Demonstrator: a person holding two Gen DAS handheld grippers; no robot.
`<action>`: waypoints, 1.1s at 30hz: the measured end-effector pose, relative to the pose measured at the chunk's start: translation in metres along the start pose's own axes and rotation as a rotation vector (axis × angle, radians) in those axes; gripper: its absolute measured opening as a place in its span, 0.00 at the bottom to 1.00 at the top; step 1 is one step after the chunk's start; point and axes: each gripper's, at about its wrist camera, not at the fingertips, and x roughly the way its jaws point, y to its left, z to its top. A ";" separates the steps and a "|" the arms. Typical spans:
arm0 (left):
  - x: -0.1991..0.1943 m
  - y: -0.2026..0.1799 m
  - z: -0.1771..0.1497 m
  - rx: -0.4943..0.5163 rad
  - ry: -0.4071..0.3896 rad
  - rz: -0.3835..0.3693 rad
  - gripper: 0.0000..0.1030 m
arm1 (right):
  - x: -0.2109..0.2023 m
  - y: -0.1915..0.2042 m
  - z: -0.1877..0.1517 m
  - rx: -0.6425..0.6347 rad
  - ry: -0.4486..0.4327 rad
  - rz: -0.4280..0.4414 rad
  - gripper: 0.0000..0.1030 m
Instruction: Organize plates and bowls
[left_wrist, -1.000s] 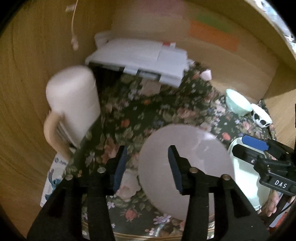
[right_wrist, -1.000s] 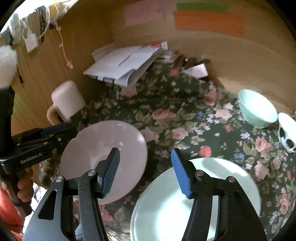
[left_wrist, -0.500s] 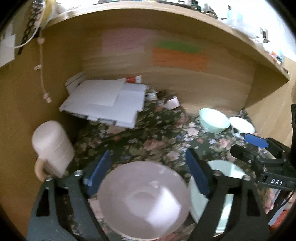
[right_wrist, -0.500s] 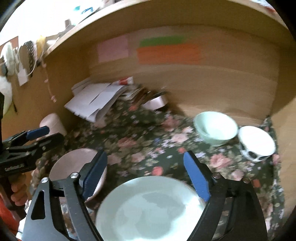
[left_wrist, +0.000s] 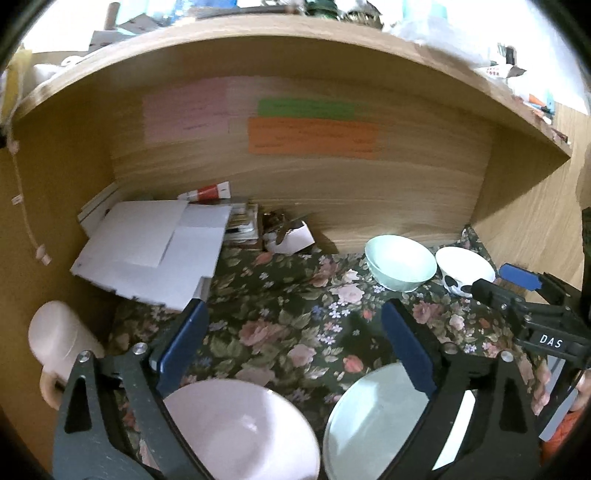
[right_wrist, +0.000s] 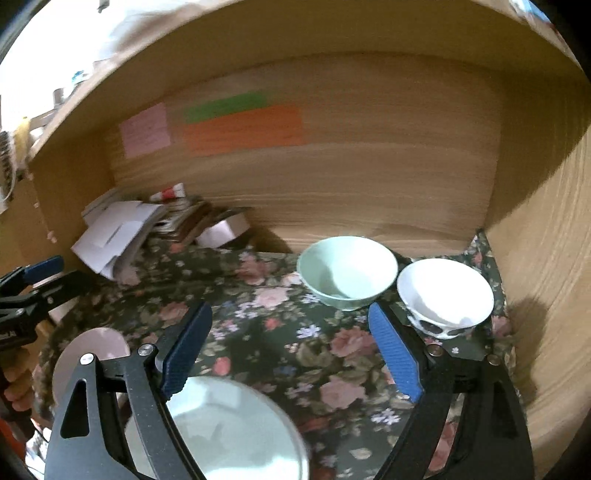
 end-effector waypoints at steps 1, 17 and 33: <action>0.004 -0.002 0.002 0.001 0.005 0.001 0.93 | 0.004 -0.005 0.001 0.006 0.004 -0.008 0.83; 0.100 -0.033 0.035 0.049 0.128 -0.024 0.93 | 0.090 -0.064 0.009 0.135 0.119 -0.053 0.82; 0.175 -0.058 0.038 0.121 0.242 -0.067 0.88 | 0.149 -0.085 -0.002 0.226 0.270 -0.045 0.44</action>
